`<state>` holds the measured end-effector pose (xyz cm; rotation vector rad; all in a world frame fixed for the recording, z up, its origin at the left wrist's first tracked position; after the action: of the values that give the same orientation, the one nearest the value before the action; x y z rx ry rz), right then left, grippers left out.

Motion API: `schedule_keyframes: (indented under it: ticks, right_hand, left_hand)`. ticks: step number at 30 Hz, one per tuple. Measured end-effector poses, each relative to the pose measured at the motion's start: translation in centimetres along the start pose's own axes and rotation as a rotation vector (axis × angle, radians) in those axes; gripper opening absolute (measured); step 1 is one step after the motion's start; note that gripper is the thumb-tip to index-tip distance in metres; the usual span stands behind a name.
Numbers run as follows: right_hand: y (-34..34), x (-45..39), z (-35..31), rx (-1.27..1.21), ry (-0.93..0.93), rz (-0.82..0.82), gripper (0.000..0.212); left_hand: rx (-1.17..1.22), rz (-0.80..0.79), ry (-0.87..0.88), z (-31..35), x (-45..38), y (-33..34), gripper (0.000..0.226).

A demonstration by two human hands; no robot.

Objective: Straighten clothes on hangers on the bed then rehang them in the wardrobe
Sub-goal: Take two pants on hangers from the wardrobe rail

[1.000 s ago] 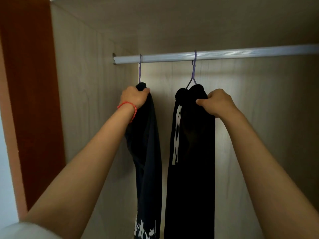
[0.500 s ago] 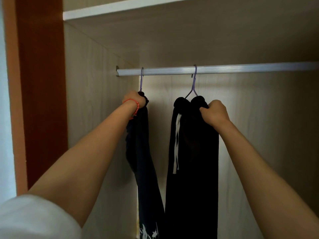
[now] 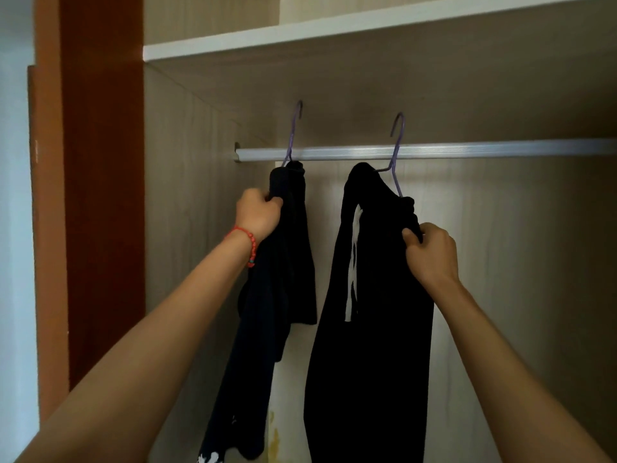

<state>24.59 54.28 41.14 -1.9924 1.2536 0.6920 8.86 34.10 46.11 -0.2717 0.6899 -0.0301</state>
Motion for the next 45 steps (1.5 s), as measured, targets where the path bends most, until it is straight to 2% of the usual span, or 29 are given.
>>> schedule_keyframes:
  ticks: [3,6,13,17,19,21,23,24,26,32,33,34,37,39,42,43,44,45]
  right_hand:
    - [0.3,2.6,0.6,-0.003,-0.032,-0.014,0.020]
    - [0.1,5.6,1.3,-0.050,-0.005,-0.029,0.018]
    - [-0.6,12.1,5.3,-0.341,0.244,-0.198,0.020]
    - [-2.0,15.2,8.8,-0.453,0.345,-0.288,0.019]
    - [-2.5,16.8,10.0,-0.488,0.379,-0.362,0.014]
    - [-3.2,18.2,10.3,-0.559,0.428,-0.509,0.010]
    - [-4.1,19.6,11.0,-0.582,0.447,-0.718,0.048]
    - [-4.6,20.3,11.2,-0.576,0.445,-0.795,0.046]
    - [-5.5,21.3,11.4,-0.546,0.406,-0.902,0.013]
    - [-6.1,24.1,11.1,-0.483,0.169,-1.146,0.011]
    - [-6.1,24.5,10.8,-0.494,0.121,-1.192,0.011]
    - [-6.1,24.9,10.4,-0.510,0.077,-1.234,0.011]
    - [-5.3,26.2,8.7,-0.570,-0.001,-1.331,0.014]
    - [-4.4,27.3,7.0,-0.637,0.003,-1.388,0.015]
    - [-2.8,29.2,4.0,-0.710,-0.116,-1.465,0.064]
    - [-2.3,29.8,2.9,-0.747,-0.132,-1.467,0.069]
    - [-1.5,30.5,1.7,-0.788,-0.138,-1.481,0.063]
    - [-0.8,31.2,0.3,-0.839,-0.132,-1.488,0.046]
  left_hand:
    - [0.113,0.007,-0.020,-2.1,1.8,0.5,0.024]
    - [0.192,-0.004,-0.079,-4.0,4.7,0.8,0.022]
    - [0.285,-0.050,-0.227,-8.3,15.2,0.6,0.026]
    - [0.247,-0.057,-0.280,-8.9,21.7,-0.5,0.030]
    - [0.231,-0.017,-0.319,-8.9,25.0,-1.0,0.024]
    - [0.205,0.042,-0.357,-8.6,28.1,-1.1,0.022]
    - [0.158,0.099,-0.392,-8.0,31.3,-1.0,0.021]
    - [0.137,0.123,-0.407,-7.7,32.9,-1.0,0.021]
    - [0.104,0.170,-0.433,-7.0,36.1,-1.2,0.025]
    - [-0.085,0.390,-0.444,-4.2,45.6,-5.4,0.029]
    - [-0.100,0.426,-0.459,-3.6,47.1,-6.4,0.023]
    - [-0.107,0.452,-0.478,-2.9,48.6,-7.4,0.015]
    - [-0.119,0.524,-0.503,-0.8,52.4,-10.1,0.009]
    - [-0.108,0.583,-0.513,0.2,54.4,-11.5,0.019]
    - [-0.223,0.709,-0.542,0.6,56.9,-13.8,0.017]
    - [-0.277,0.738,-0.551,0.5,57.6,-14.5,0.017]
    - [-0.329,0.768,-0.557,0.5,58.3,-15.3,0.017]
    - [-0.378,0.796,-0.563,0.6,58.9,-16.1,0.017]
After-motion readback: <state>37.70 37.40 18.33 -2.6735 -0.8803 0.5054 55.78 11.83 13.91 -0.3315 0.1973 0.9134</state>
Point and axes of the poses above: each hand's wrist, its own x-axis away from the middle knuckle, its own y-axis out of the palm, z = x × y, the point moved 1 cm from there along -x, towards the middle knuckle, and after that the axes turned 6 degrees about -x, right-handed, at the moved point
